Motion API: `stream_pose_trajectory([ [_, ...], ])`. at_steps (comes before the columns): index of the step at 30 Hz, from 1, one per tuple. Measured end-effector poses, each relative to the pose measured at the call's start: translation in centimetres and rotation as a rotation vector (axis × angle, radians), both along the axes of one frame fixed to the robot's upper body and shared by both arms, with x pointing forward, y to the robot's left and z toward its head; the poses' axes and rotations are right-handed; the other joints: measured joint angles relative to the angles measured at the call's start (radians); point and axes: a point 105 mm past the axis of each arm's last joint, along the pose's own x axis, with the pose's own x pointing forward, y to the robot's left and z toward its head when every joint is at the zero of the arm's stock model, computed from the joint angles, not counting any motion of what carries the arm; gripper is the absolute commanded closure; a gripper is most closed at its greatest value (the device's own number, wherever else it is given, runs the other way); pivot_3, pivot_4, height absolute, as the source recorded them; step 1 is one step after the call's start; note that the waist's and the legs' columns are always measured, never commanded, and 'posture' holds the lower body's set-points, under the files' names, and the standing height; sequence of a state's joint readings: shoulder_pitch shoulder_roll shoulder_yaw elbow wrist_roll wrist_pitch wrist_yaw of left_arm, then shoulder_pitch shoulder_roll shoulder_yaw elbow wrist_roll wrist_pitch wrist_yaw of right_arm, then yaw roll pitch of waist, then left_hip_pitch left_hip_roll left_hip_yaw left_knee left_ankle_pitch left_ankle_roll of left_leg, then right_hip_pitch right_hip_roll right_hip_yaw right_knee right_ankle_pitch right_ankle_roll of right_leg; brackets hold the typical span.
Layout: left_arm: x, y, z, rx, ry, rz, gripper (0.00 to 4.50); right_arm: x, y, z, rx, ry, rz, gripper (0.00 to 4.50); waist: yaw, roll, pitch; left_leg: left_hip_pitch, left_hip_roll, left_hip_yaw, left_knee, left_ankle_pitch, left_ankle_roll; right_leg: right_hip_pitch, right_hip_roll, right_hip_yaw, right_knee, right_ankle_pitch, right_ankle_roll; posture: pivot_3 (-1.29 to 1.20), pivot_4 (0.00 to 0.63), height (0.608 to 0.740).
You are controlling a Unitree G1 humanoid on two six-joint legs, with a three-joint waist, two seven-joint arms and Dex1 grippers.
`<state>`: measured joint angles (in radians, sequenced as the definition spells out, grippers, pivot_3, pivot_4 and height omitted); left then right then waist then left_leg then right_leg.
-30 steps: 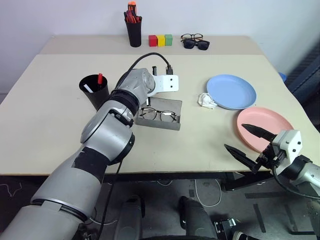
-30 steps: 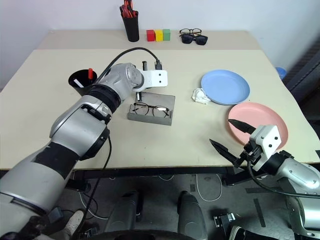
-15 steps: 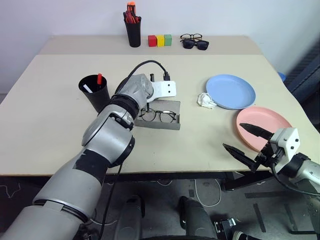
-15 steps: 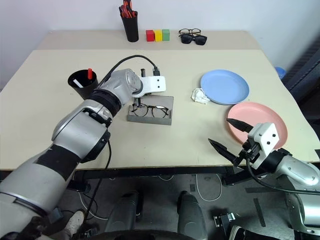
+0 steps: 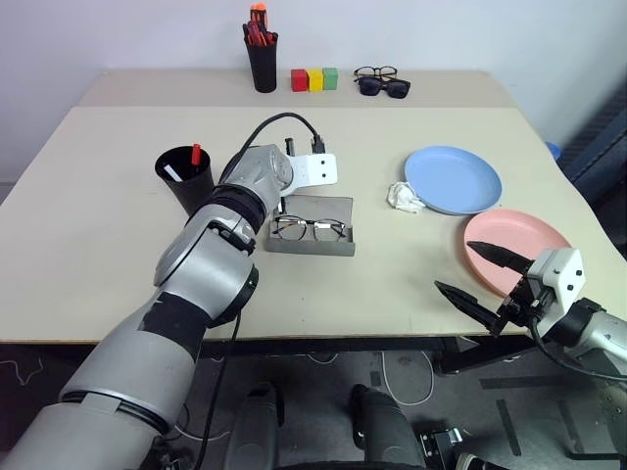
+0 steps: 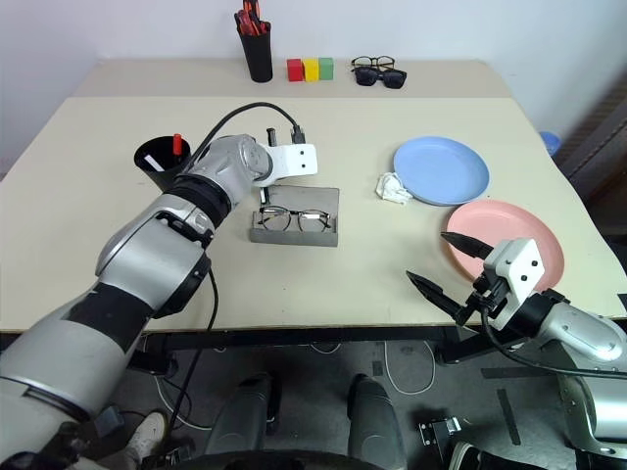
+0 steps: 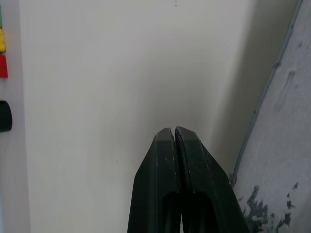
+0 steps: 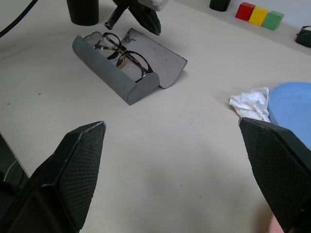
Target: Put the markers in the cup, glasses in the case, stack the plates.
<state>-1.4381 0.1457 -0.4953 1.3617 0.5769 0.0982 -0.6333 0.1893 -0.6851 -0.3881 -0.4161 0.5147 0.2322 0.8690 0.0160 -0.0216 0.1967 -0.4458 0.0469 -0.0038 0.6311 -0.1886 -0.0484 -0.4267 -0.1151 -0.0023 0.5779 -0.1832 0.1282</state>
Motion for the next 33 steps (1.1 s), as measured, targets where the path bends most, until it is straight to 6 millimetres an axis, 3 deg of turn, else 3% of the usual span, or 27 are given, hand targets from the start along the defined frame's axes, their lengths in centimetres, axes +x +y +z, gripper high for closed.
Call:
stream_pose_trajectory([
  [4, -1.0, -1.0, -1.8, -0.045, 0.111, -0.022, 4.47, 0.0, 0.0, 0.0, 0.000, 0.000, 0.002, 0.00, 0.000, 0.000, 0.000, 0.000, 0.000, 0.000, 0.000, 0.000, 0.000, 0.000, 0.000, 0.000, 0.000, 0.000, 0.000, 0.00, 0.150, 0.740],
  [7, -2.3, -1.6, -2.6, -0.152, 0.292, -0.024, 4.47, 0.0, 0.0, 0.0, -0.001, 0.002, 0.002, 0.00, -0.002, 0.000, 0.000, 0.000, 0.000, 0.000, 0.000, 0.000, 0.000, 0.000, 0.000, 0.000, 0.000, 0.000, 0.000, 0.00, 0.150, 0.740],
  [13, -4.3, -0.8, -2.7, -0.270, 0.556, -0.024, 4.47, -0.2, -0.1, -0.2, -0.001, 0.008, 0.000, 0.00, -0.003, 0.000, 0.000, 0.001, 0.000, 0.000, 0.000, 0.000, 0.000, 0.000, 0.000, 0.000, 0.002, 0.000, 0.000, 0.00, 0.150, 0.740],
  [17, -5.7, -0.2, -1.1, -0.347, 0.717, -0.057, 4.47, -0.1, -0.2, -0.2, 0.000, 0.004, -0.004, 0.00, -0.004, 0.000, 0.000, 0.001, 0.000, 0.000, 0.001, 0.000, 0.000, 0.001, 0.000, 0.000, 0.002, 0.000, 0.000, 0.00, 0.150, 0.740],
  [25, -6.4, -0.5, 0.9, -0.390, 0.765, -0.090, 4.47, 0.6, -0.1, -0.2, 0.010, -0.005, 0.009, 0.00, -0.004, 0.001, 0.000, 0.001, 0.000, -0.001, 0.001, 0.000, 0.001, 0.001, 0.000, 0.000, 0.003, 0.000, -0.001, 0.00, 0.150, 0.740],
  [33, -5.7, 0.3, -0.7, -0.387, 0.702, -0.033, 4.47, 0.7, 0.0, -0.3, 0.004, -0.003, 0.016, 0.00, -0.004, 0.001, 0.000, 0.002, 0.000, -0.001, 0.002, 0.001, 0.001, 0.001, 0.000, 0.000, 0.005, 0.000, 0.000, 0.00, 0.150, 0.740],
])
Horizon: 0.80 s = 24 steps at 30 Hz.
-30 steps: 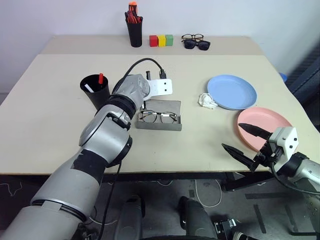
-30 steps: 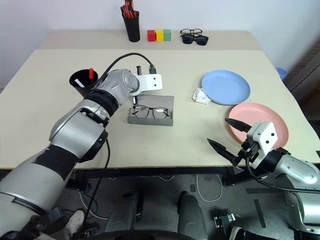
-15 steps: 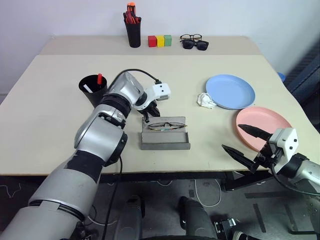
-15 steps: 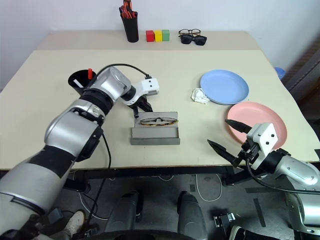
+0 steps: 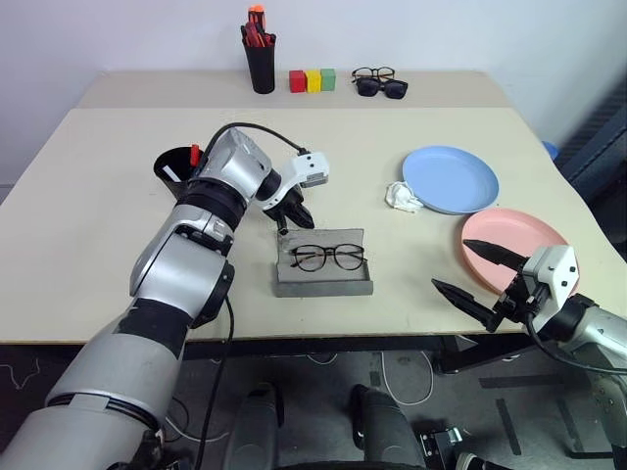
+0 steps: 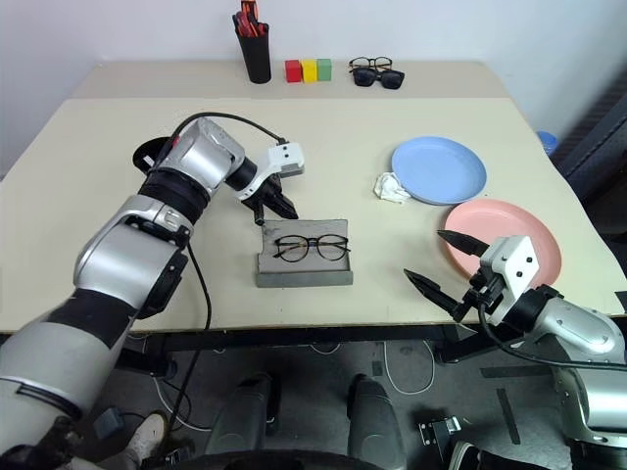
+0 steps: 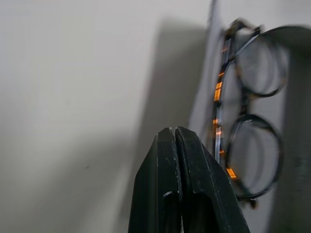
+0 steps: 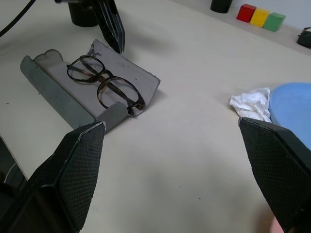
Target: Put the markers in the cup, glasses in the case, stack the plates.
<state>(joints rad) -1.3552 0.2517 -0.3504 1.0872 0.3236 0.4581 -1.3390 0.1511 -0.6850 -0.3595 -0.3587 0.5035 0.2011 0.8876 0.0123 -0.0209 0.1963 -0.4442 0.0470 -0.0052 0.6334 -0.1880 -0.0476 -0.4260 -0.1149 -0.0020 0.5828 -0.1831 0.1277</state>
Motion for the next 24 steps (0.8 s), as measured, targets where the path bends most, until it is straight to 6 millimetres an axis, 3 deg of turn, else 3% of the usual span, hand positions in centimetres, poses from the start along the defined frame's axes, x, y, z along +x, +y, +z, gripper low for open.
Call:
stream_pose_trajectory([
  [11, 0.3, -0.6, -1.1, 0.055, -0.062, -0.027, 4.47, 0.0, -0.1, -0.1, 0.001, 0.005, -0.010, 0.00, 0.000, 0.000, 0.000, 0.000, 0.000, 0.000, 0.000, 0.000, 0.000, 0.000, 0.000, 0.000, 0.000, 0.000, 0.000, 0.00, 0.150, 0.740],
  [19, -1.4, -0.7, -1.1, -0.015, 0.123, -0.027, 4.47, -0.1, -0.2, -0.4, 0.002, 0.013, -0.024, 0.00, 0.000, 0.000, 0.000, 0.000, 0.000, 0.000, 0.000, 0.000, 0.000, 0.000, 0.000, 0.000, 0.000, 0.000, 0.000, 0.00, 0.150, 0.740],
  [24, -2.3, -1.1, 0.1, -0.060, 0.187, -0.040, 4.47, -0.1, -0.3, -0.3, 0.003, 0.008, -0.029, 0.00, 0.000, 0.000, 0.000, 0.000, 0.000, 0.000, 0.000, 0.000, 0.000, 0.000, 0.000, 0.000, 0.000, 0.000, 0.000, 0.00, 0.150, 0.740],
])
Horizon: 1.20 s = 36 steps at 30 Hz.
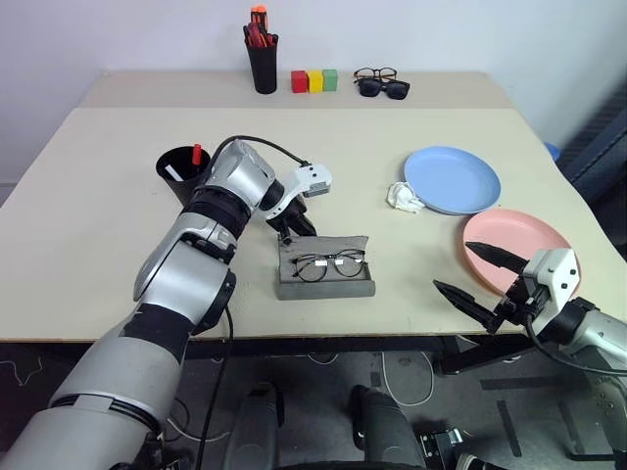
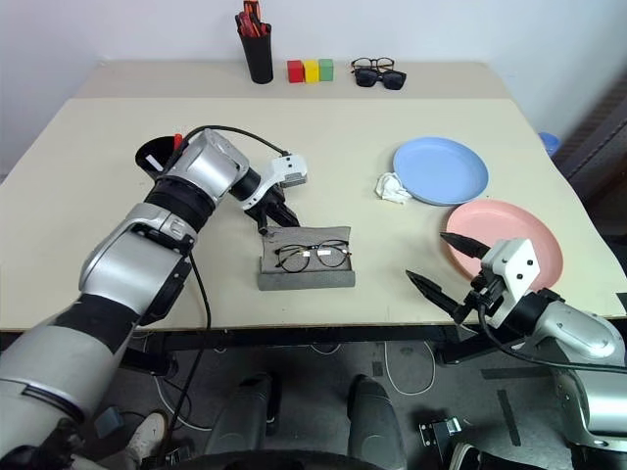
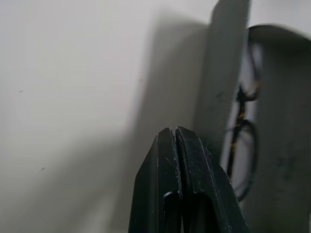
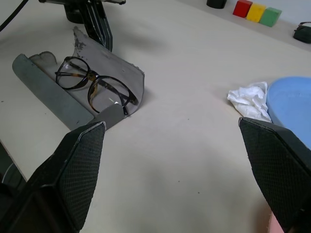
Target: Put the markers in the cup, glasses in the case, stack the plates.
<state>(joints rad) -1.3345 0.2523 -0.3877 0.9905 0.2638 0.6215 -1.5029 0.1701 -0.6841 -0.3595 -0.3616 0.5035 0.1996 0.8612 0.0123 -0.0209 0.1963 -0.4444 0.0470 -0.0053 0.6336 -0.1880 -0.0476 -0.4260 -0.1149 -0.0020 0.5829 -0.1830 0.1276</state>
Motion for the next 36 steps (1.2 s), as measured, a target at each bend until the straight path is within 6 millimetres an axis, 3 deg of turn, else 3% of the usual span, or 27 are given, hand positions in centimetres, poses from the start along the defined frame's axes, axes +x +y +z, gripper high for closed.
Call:
stream_pose_trajectory([
  [5, -1.4, -0.5, 1.5, -0.033, 0.022, -0.048, 4.47, 0.2, 0.1, 0.3, 0.000, -0.012, 0.004, 0.00, -0.002, 0.001, -0.001, 0.000, 0.000, 0.000, 0.000, 0.000, 0.000, 0.000, 0.000, 0.000, 0.000, 0.000, -0.001, 0.00, 0.150, 0.740],
  [9, -3.6, -0.3, -0.4, -0.015, 0.096, -0.076, 4.47, 0.2, 0.1, 0.3, -0.002, -0.013, 0.004, 0.00, -0.005, 0.002, -0.001, 0.001, 0.000, 0.000, -0.001, 0.000, 0.000, 0.000, 0.000, 0.001, 0.002, 0.002, -0.003, 0.00, 0.150, 0.740],
  [15, -5.8, -0.6, -1.5, -0.028, 0.165, -0.095, 4.47, 0.1, 0.0, 0.2, -0.009, -0.015, 0.002, 0.00, 0.001, 0.003, -0.001, 0.001, 0.000, 0.000, 0.001, 0.000, 0.000, 0.000, 0.000, 0.001, 0.002, 0.000, 0.000, 0.00, 0.150, 0.740],
  [22, -6.9, -0.8, -1.8, -0.013, 0.159, -0.116, 4.47, 0.2, -0.3, 0.1, -0.010, -0.015, -0.010, 0.00, -0.003, 0.003, -0.002, 0.001, 0.000, 0.000, 0.002, 0.000, 0.000, 0.000, 0.000, 0.001, 0.002, 0.000, 0.000, 0.00, 0.150, 0.740],
  [27, -6.0, -1.5, -1.4, -0.066, 0.047, -0.113, 4.47, 0.1, -0.7, -0.4, -0.022, -0.001, -0.039, 0.00, 0.001, 0.003, -0.002, 0.000, 0.000, -0.001, 0.003, 0.000, 0.000, 0.000, 0.000, 0.001, 0.003, 0.000, 0.000, 0.00, 0.150, 0.740],
  [29, -5.4, -3.2, 0.8, -0.260, -0.044, -0.111, 4.47, 0.0, -1.2, -0.8, -0.024, 0.012, -0.068, 0.00, 0.001, 0.003, -0.001, -0.001, 0.000, -0.001, 0.005, 0.000, 0.000, 0.000, 0.000, 0.001, 0.002, 0.000, 0.000, 0.00, 0.150, 0.740],
  [31, -5.3, -4.7, 4.5, -0.524, -0.183, -0.119, 4.47, 0.0, -1.7, -0.9, -0.019, 0.020, -0.101, 0.00, 0.001, 0.003, -0.001, -0.002, 0.000, 0.000, 0.005, 0.000, 0.000, 0.000, -0.001, 0.001, 0.002, 0.000, 0.000, 0.00, 0.150, 0.740],
  [33, -5.8, -4.8, 7.5, -0.664, -0.312, -0.132, 4.47, -0.1, -2.8, -1.1, -0.016, 0.029, -0.151, 0.00, -0.002, 0.003, -0.002, 0.000, 0.000, 0.000, 0.004, 0.000, 0.000, 0.000, 0.000, 0.001, 0.002, 0.000, -0.001, 0.00, 0.150, 0.740],
  [34, -5.9, -4.5, 8.2, -0.694, -0.358, -0.124, 4.47, -0.1, -3.2, -1.2, -0.015, 0.033, -0.170, 0.00, -0.004, 0.005, -0.003, 0.001, 0.000, 0.000, 0.003, 0.000, 0.000, 0.001, 0.000, 0.001, 0.003, 0.001, -0.002, 0.00, 0.150, 0.740],
  [36, -6.2, -3.9, 8.3, -0.724, -0.427, -0.101, 3.94, 0.0, -4.0, -1.4, -0.007, 0.043, -0.206, 0.00, -0.005, 0.008, -0.004, 0.003, 0.000, 0.000, 0.002, 0.000, 0.000, 0.001, 0.000, 0.001, 0.004, 0.001, -0.002, 0.00, 0.150, 0.740],
])
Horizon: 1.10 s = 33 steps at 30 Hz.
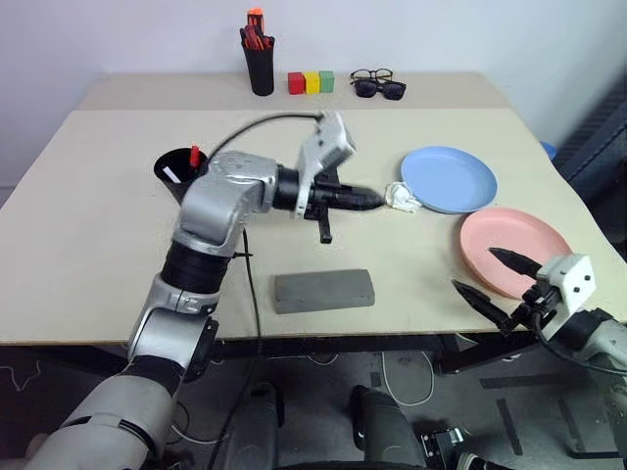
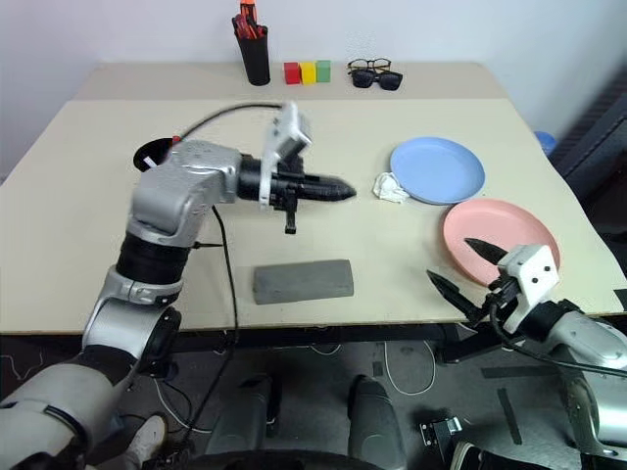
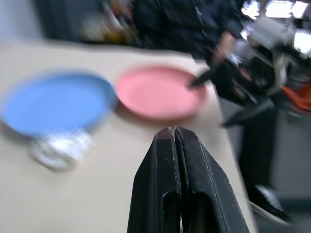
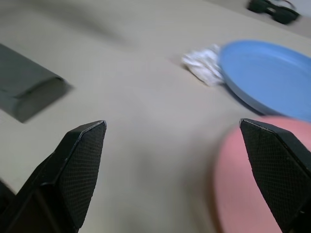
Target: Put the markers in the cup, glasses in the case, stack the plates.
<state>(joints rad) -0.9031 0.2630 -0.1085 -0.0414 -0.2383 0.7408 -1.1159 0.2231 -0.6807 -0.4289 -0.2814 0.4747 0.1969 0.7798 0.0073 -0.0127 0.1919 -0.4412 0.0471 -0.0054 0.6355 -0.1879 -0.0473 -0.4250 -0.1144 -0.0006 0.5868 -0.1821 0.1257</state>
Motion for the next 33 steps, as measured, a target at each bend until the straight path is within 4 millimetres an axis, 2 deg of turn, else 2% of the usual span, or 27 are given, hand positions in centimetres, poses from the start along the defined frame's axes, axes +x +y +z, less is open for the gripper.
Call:
stream_pose_trajectory([
  [1, -0.5, 0.3, -0.7, -0.004, -0.007, -0.012, 3.61, 0.1, -0.4, -0.1, 0.003, 0.005, -0.017, 0.00, -0.001, 0.002, -0.001, 0.001, 0.000, 0.000, 0.000, 0.000, 0.000, 0.000, 0.000, 0.000, 0.000, -0.001, 0.001, 0.00, 0.150, 0.740],
  [5, -2.5, 0.9, -4.6, 0.024, 0.092, -0.104, 1.64, 0.6, -2.3, -1.6, -0.003, 0.054, -0.086, 0.00, -0.001, 0.002, -0.001, 0.000, 0.000, 0.000, 0.003, 0.000, 0.000, 0.001, 0.000, 0.000, 0.001, 0.000, 0.000, 0.00, 0.150, 0.740],
  [8, -2.6, 1.4, -4.8, 0.053, 0.066, -0.110, 0.09, 1.7, -2.8, -2.7, -0.020, 0.080, -0.098, 0.00, -0.004, 0.003, -0.002, -0.002, 0.000, 0.000, 0.010, 0.000, 0.000, 0.003, 0.000, 0.000, -0.001, 0.000, 0.000, 0.00, 0.150, 0.740],
  [13, -2.3, 1.8, -4.5, 0.056, 0.011, -0.092, 0.03, 3.7, -2.7, -4.1, -0.049, 0.111, -0.078, 0.00, -0.024, 0.004, -0.002, -0.002, 0.000, 0.001, 0.012, -0.001, -0.002, 0.009, 0.000, 0.000, -0.011, 0.000, 0.000, 0.00, 0.150, 0.740],
  [19, -2.4, 2.5, -5.0, 0.101, -0.013, -0.099, 0.03, 5.5, -2.2, -4.6, -0.071, 0.133, -0.065, 0.00, -0.025, 0.004, -0.002, -0.002, 0.000, 0.000, 0.009, 0.000, 0.001, 0.006, 0.000, 0.000, -0.005, 0.000, 0.000, 0.00, 0.150, 0.740],
  [22, -2.4, 2.6, -5.3, 0.106, -0.012, -0.093, 0.00, 6.4, -2.3, -4.8, -0.093, 0.145, -0.085, 0.92, -0.022, 0.004, -0.002, -0.002, 0.000, 0.000, 0.007, 0.000, 0.001, 0.003, 0.000, 0.000, -0.002, 0.000, 0.000, 0.00, 0.150, 0.740],
  [29, -2.2, 3.0, -5.5, 0.112, -0.021, -0.072, 0.00, 6.7, -2.8, -4.8, -0.127, 0.153, -0.121, 4.46, -0.019, 0.004, -0.002, -0.002, 0.000, 0.000, 0.006, 0.000, 0.001, 0.002, 0.000, 0.000, -0.001, 0.000, 0.000, 0.00, 0.150, 0.740],
  [31, -2.2, 3.1, -5.5, 0.113, -0.020, -0.068, 0.00, 6.9, -2.7, -3.7, -0.154, 0.109, -0.128, 4.46, -0.020, 0.004, -0.002, -0.002, 0.000, 0.000, 0.006, 0.000, 0.001, 0.002, 0.000, 0.000, -0.001, 0.000, 0.000, 0.00, 0.150, 0.740],
  [33, -2.3, 3.0, -5.6, 0.109, -0.022, -0.067, 0.00, 6.5, -3.0, -3.4, -0.185, 0.102, -0.146, 4.46, -0.020, 0.004, -0.002, -0.002, 0.000, 0.000, 0.006, 0.000, 0.001, 0.002, 0.000, 0.000, -0.001, 0.000, 0.000, 0.00, 0.150, 0.740],
])
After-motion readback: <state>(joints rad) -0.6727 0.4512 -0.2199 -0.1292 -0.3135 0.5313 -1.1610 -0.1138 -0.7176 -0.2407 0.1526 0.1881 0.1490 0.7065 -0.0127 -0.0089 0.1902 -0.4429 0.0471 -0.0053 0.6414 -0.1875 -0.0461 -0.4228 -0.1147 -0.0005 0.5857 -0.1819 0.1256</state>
